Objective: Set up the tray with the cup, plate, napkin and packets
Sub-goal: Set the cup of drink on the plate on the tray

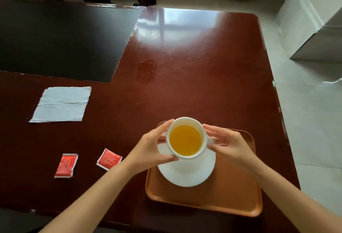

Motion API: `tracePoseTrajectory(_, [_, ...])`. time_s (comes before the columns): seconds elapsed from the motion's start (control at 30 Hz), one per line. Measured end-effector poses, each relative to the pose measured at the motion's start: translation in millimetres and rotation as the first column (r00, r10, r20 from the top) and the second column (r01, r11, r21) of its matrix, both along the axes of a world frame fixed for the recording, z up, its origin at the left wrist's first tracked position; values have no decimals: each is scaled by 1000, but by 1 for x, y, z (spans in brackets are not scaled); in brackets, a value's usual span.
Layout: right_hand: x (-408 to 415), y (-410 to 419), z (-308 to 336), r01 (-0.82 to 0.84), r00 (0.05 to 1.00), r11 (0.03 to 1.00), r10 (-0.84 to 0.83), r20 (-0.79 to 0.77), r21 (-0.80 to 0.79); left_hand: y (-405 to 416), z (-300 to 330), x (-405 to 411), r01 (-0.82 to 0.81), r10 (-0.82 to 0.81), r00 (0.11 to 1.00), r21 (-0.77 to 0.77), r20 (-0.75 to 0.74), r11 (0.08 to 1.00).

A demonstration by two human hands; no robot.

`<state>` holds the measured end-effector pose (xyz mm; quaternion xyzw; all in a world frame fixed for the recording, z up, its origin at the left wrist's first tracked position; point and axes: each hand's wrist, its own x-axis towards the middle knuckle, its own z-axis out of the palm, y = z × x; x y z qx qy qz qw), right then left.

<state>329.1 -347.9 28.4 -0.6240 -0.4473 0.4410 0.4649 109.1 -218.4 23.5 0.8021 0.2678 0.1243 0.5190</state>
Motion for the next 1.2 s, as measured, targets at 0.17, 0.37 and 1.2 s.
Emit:
tracePoseTrajectory(0.17, [-1,-16,-13,19,999,1000,-19,-29,-23,-16,-10,4,-4,4,1000,-18,12,1000])
tracePoseTrajectory(0.37, [-6,-21,-28,54,998,997,-54,-12,-60,-23,-20,-2,-24,23,999,-31,-42,999])
tracePoseTrajectory(1.2, [-11,-18,-21,-1,992,993,15,128,-114,-18,-25,-12,-11,-7,992,-139,-127,990])
